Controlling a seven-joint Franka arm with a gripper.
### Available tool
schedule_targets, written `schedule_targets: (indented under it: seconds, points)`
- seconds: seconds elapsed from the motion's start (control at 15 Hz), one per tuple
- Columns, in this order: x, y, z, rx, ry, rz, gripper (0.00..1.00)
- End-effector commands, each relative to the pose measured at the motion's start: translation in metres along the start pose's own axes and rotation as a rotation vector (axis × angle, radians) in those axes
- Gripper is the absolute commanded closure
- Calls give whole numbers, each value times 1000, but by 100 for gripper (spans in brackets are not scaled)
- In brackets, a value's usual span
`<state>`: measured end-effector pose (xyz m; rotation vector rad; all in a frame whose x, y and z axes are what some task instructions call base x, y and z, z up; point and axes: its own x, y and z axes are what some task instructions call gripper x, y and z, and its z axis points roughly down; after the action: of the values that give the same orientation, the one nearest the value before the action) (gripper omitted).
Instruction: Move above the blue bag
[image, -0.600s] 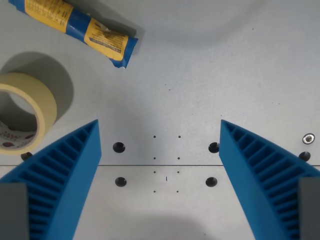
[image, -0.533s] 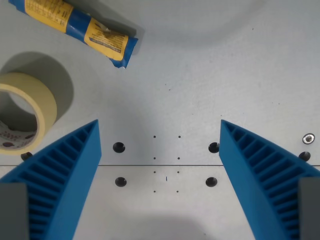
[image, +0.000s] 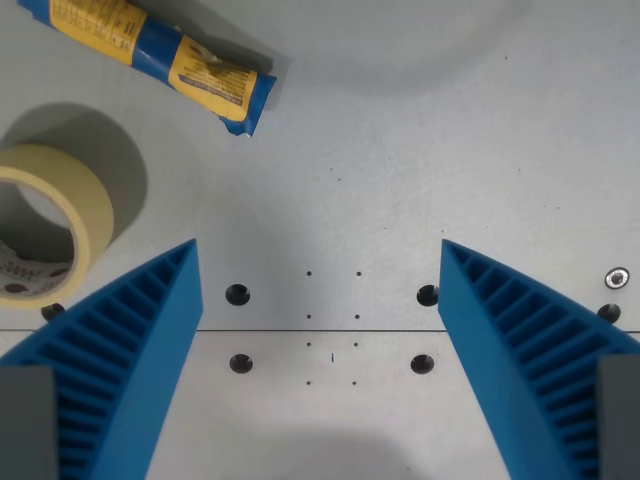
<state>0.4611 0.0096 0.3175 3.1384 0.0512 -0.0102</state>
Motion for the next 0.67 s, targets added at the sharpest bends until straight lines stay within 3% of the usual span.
schedule_targets:
  seconds: [0.07,0.67]
  points:
    - [1,-2,0,2,10,-67,0]
    - [8,-15,20,17,35,-296,0]
